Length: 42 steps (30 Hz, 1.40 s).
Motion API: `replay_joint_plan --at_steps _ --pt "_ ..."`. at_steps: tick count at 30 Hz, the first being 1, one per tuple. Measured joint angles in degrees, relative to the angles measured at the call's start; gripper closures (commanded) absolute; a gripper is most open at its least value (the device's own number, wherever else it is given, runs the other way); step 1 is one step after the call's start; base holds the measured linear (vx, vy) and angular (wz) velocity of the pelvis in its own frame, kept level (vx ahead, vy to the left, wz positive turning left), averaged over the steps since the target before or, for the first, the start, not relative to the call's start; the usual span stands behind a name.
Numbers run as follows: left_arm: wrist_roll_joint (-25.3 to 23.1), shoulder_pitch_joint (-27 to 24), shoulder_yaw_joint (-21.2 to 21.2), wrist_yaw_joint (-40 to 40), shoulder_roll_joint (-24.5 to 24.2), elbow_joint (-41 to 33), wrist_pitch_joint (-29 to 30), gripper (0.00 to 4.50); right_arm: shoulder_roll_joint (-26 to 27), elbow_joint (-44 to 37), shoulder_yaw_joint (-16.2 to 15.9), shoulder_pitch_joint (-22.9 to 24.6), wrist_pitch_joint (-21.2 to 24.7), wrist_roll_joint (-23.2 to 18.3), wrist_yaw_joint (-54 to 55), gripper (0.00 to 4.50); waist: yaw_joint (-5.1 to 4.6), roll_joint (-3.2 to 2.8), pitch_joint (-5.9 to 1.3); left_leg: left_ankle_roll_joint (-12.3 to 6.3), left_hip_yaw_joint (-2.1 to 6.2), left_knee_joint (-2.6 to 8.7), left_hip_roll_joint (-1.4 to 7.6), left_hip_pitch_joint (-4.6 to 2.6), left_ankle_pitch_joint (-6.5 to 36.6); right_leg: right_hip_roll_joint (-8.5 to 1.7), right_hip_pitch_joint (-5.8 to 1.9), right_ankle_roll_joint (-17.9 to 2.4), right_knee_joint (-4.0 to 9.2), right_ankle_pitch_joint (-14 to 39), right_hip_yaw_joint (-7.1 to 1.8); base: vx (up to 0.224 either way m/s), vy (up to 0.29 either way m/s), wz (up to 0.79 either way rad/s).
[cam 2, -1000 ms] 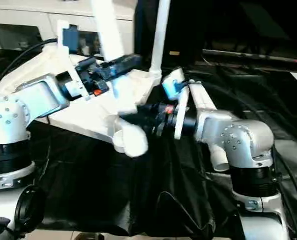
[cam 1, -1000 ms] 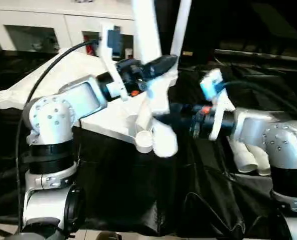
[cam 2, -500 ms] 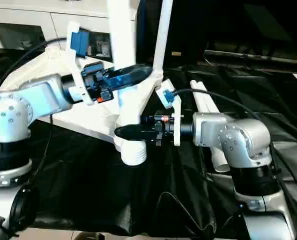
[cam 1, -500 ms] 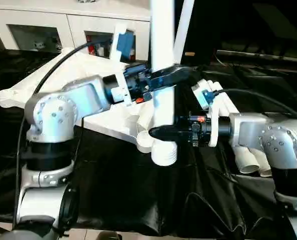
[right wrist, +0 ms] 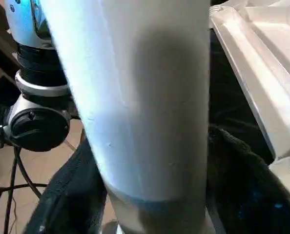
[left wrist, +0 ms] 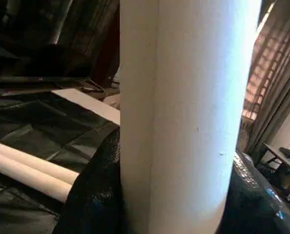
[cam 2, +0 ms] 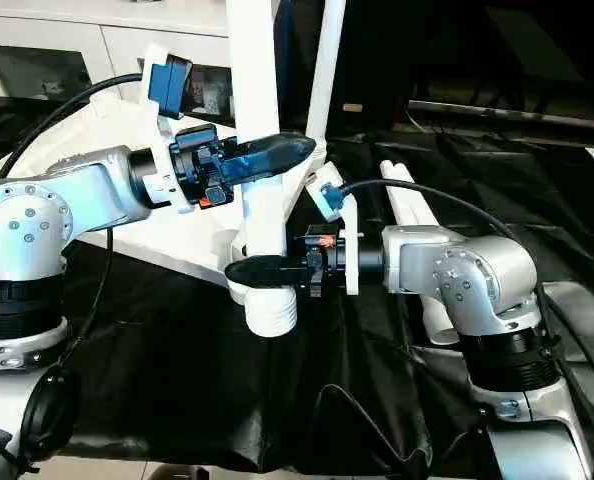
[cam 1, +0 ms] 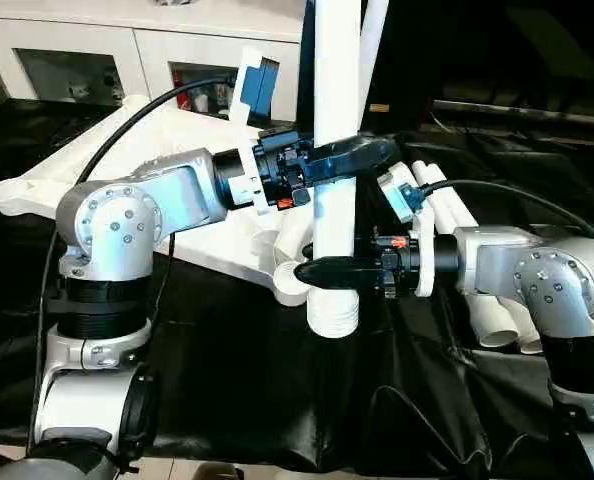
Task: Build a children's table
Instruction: Pick table leg
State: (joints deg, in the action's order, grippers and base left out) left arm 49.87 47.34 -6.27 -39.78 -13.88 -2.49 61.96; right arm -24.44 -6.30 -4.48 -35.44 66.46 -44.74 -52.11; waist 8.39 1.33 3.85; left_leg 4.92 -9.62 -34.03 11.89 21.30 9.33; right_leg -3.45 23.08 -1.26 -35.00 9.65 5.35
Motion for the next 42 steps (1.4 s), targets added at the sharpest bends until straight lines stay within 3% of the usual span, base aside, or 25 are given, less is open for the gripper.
replay_joint_plan --at_steps 3,10,12,14,17,21,25,27,29,31,34,37,42 --pt "0.0 0.0 0.0 0.0 0.0 0.0 0.0 2.66 0.0 0.0 -0.3 0.1 -0.7 0.0 -0.1 2.29 0.01 0.00 0.00 0.00 0.00 -0.01 0.00 0.00 0.0 0.00 0.00 0.0 -0.01 0.0 0.00 0.000 0.000 0.00" --pt "0.0 0.0 -0.2 0.2 0.3 0.9 0.0 2.66 0.0 -0.3 -0.5 0.2 -0.9 0.1 -0.1 2.45 0.03 0.00 0.00 0.00 0.00 -0.08 0.00 0.00 0.0 0.00 -0.01 0.0 -0.03 0.0 0.00 0.000 0.000 0.00" --pt "0.2 0.0 -0.7 0.6 0.8 1.3 0.0 1.96 0.0 -0.3 -0.5 0.3 -1.1 0.1 0.0 2.49 0.05 0.00 0.00 0.00 0.01 -0.09 0.00 0.01 0.0 0.00 -0.01 0.0 -0.03 0.0 0.00 0.000 0.000 0.00" --pt "1.4 0.0 -2.0 1.8 2.1 2.4 0.1 1.94 0.2 -0.3 -0.4 0.3 -1.7 -0.1 0.1 2.50 0.07 -0.01 0.00 0.00 0.01 -0.11 0.00 0.01 0.0 -0.01 -0.01 0.0 -0.04 0.0 0.00 0.000 0.000 0.00" --pt "2.4 0.8 -5.7 4.5 4.0 3.9 -2.0 1.49 1.0 -0.3 -0.2 1.6 -1.7 -0.1 1.0 2.56 0.14 -0.01 0.00 0.00 0.02 -0.13 0.00 0.02 0.0 -0.01 -0.02 0.0 -0.05 0.0 0.01 0.000 0.000 0.00" --pt "2.9 1.3 -10.8 8.3 6.8 5.5 -8.1 1.25 3.6 -0.1 2.1 2.2 -1.9 -0.5 3.5 2.57 0.11 -0.01 0.00 0.00 0.04 -0.14 0.01 0.02 0.0 -0.01 -0.02 0.0 -0.05 0.0 0.02 0.000 0.000 0.00" --pt "9.2 2.3 -19.4 13.4 10.3 9.9 -13.2 1.15 9.3 0.6 7.3 2.1 -3.9 -1.6 10.1 2.57 0.15 -0.01 -0.01 0.00 0.06 -0.16 0.01 0.01 0.0 -0.01 -0.02 -0.1 -0.07 -0.1 0.05 0.000 0.000 0.00" --pt "8.0 2.0 -20.6 13.2 9.6 10.6 -16.7 1.15 11.8 1.7 9.6 1.9 -6.7 -1.2 15.0 2.59 0.05 -0.01 -0.01 0.00 0.09 -0.15 0.02 0.02 0.0 -0.01 0.00 -0.1 -0.06 -0.1 0.08 0.000 0.000 0.00" --pt "-0.4 -0.2 -14.7 10.9 3.7 10.3 -20.6 1.15 11.5 2.5 10.3 1.7 -9.0 1.9 18.9 2.59 0.01 0.02 -0.03 0.01 0.17 -0.12 0.03 -0.03 0.0 -0.01 -0.03 0.0 -0.05 0.0 0.08 0.000 0.000 0.00" --pt "-17.2 -4.0 -0.7 7.5 -6.6 11.4 -27.0 1.15 9.5 2.5 10.3 1.9 -11.0 6.5 22.0 2.59 0.22 0.01 -0.03 0.01 0.19 -0.05 -0.01 -0.02 0.0 -0.03 -0.06 0.2 0.02 0.0 0.04 0.000 0.000 0.00" --pt "-33.5 -6.0 16.5 2.0 -15.1 17.0 -35.6 1.15 9.0 1.6 9.2 3.9 -11.7 9.6 23.8 2.59 0.64 0.10 -0.06 0.01 0.17 -0.03 -0.04 -0.02 0.0 -0.04 -0.08 0.3 0.08 0.0 -0.04 0.000 0.000 0.00" --pt "-42.3 -6.3 26.2 -3.3 -19.3 22.7 -42.5 1.15 8.8 -0.2 7.8 6.8 -11.6 10.7 24.0 2.59 0.39 0.12 -0.05 0.01 0.12 -0.03 -0.04 0.09 0.0 -0.05 0.03 0.3 0.06 0.0 -0.08 0.000 0.000 0.00" --pt "-45.3 -6.2 28.8 -16.7 -24.0 27.5 -47.4 1.15 6.0 -3.6 6.6 9.1 -11.4 10.7 24.0 2.59 -0.29 0.11 -0.05 0.02 0.07 0.05 -0.02 -0.01 0.0 -0.04 0.07 0.1 -0.08 0.1 -0.08 0.000 0.000 0.00"
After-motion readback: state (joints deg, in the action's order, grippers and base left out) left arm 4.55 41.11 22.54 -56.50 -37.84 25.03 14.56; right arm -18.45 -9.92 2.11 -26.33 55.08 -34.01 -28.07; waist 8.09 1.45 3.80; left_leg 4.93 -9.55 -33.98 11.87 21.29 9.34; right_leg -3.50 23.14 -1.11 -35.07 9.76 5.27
